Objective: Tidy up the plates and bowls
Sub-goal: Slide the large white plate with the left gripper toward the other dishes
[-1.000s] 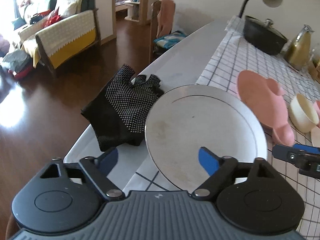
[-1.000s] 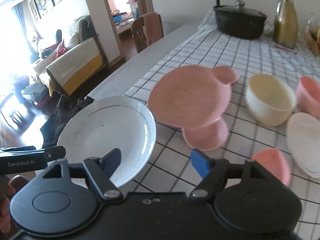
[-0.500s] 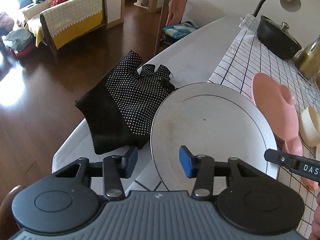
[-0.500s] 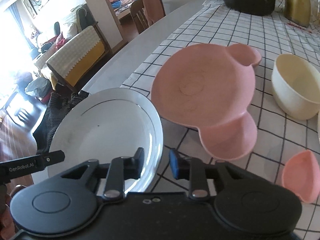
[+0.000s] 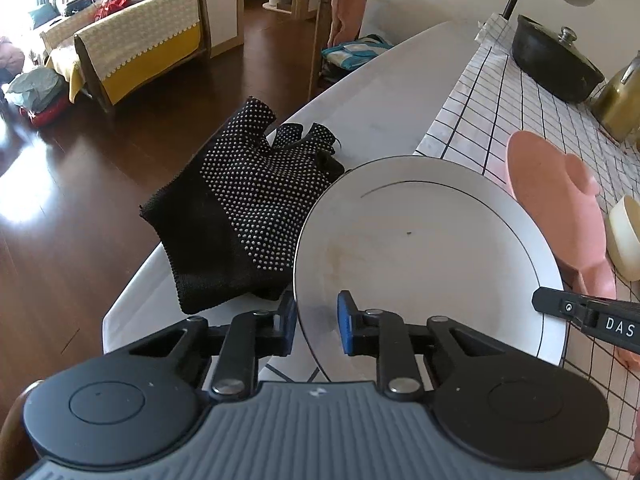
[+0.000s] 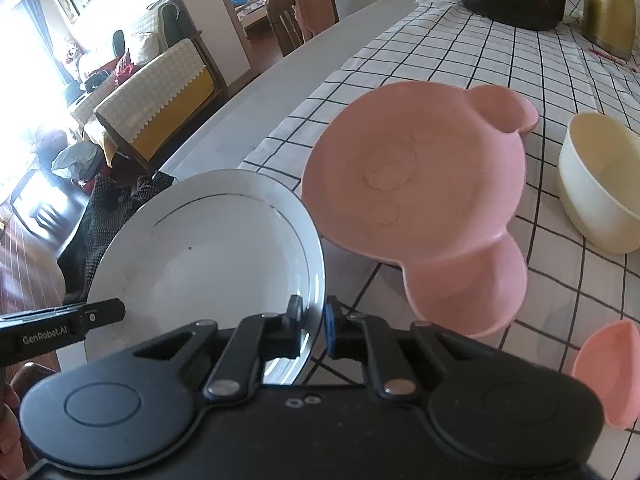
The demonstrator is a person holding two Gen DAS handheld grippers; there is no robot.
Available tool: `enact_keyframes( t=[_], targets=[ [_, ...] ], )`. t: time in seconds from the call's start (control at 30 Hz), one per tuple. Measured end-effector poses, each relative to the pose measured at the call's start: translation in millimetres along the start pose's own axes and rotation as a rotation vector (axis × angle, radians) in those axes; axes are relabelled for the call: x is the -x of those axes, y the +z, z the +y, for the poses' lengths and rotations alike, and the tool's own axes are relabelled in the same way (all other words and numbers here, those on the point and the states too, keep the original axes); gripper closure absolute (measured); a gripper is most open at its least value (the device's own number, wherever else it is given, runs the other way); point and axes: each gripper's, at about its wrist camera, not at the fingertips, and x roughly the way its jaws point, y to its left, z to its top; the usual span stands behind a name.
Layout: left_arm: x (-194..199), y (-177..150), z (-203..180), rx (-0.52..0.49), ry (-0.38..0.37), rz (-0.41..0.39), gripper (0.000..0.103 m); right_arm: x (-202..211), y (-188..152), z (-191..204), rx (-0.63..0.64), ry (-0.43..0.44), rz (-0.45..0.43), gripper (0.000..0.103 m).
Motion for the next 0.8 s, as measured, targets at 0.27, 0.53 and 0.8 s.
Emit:
enact_keyframes(
  t=[0.27, 0.53, 0.8],
  targets=[
    [12, -7, -5, -0.016, -0.029, 0.0, 0.083, 17, -13, -3, 0.023, 0.003, 0.002, 0.094],
    [29, -31, -23, -0.09, -0.064, 0.011, 0.083, 52, -43, -15, 0.022, -0.004, 0.012, 0.093],
    [30, -50, -35, -0.139, -0.093, 0.045, 0.083, 68, -68, -27, 0.001, -0.023, 0.036, 0.093]
  ],
)
